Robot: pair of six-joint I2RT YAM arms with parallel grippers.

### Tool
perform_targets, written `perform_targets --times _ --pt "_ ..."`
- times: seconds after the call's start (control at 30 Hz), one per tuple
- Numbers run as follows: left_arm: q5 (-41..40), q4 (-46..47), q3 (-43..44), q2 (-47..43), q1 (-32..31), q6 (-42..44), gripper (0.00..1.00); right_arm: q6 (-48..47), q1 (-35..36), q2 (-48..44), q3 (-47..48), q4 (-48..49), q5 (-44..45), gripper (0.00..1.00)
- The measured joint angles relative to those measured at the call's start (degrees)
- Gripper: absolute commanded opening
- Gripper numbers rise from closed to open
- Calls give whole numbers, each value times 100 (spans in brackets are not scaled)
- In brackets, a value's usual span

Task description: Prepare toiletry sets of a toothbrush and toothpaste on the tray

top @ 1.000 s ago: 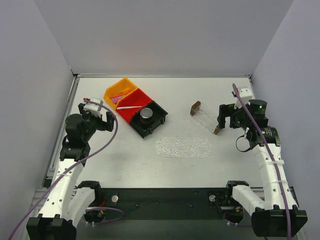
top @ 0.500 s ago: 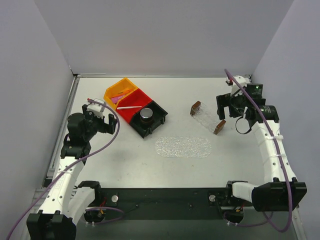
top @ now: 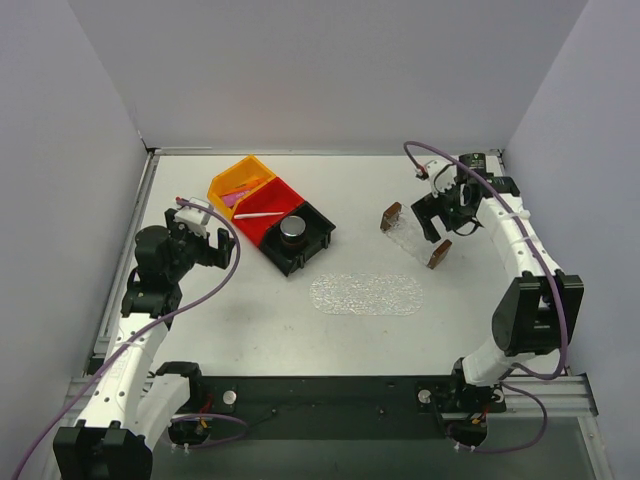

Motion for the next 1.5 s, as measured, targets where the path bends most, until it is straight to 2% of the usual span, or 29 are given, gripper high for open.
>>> perform_targets --times 0.2,0.43,1.2,1.37,1.47,1.5 --pt "-2 0 0 13 0 17 98 -501 0 737 584 -173 -186 100" --pt "-7 2 0 20 0 105 97 -881 2 1386 734 -317 -365 100" --pt "-11 13 -15 42 0 212 98 -1281 219 2544 1274 -400 -387 99" --pt "-11 15 -22 39 0 258 97 -1287 278 2649 1276 -402 -341 91" --pt "-13 15 -22 39 0 273 97 -1292 299 2667 1281 -402 -304 82" --pt "-13 15 -22 39 0 275 97 -1300 310 2671 1281 -400 -302 76"
